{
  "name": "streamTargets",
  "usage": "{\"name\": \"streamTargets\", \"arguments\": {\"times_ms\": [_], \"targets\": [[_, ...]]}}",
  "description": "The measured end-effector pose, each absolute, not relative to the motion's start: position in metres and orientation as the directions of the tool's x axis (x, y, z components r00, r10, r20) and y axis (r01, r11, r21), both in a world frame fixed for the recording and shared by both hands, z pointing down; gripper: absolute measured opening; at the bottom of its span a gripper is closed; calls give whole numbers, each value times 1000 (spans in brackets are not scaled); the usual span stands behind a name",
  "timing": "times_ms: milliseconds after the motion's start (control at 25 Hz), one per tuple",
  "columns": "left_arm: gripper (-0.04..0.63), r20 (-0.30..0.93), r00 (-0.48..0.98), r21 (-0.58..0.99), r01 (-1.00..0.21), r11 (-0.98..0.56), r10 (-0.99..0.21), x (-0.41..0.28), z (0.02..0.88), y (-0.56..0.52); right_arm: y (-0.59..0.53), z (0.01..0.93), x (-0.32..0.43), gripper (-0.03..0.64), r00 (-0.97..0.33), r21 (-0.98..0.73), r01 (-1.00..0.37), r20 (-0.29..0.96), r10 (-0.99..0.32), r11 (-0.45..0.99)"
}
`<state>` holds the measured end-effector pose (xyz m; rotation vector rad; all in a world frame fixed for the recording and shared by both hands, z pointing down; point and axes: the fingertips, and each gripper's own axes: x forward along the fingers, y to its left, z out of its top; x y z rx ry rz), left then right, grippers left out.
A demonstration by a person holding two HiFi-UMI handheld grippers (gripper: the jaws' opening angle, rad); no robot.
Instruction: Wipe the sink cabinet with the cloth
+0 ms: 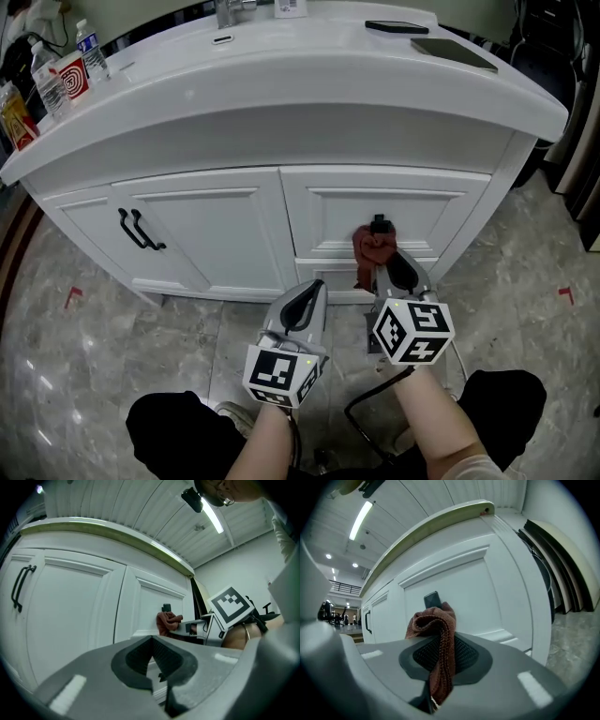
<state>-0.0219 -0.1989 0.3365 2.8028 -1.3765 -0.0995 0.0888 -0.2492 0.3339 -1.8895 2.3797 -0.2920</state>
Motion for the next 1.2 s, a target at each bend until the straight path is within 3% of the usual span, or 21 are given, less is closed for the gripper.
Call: {"name": "streamTargets", "arguments": {"times_ms": [880,1040,1200], "targets": [[0,-26,711,-7,-703,-711,-703,63,345,-180,-219,342,238,84,10,-232,-972,74,-997,-27],[0,-30,727,-18,-687,-726,-686,71,342,-172,-205,354,233,84,1,-253,-967,86,-996,-23],[0,-32,713,-12,-701,-713,-701,58,346,-172,-203,367,177,86,-114,-210,-973,87,-990,94]]}}
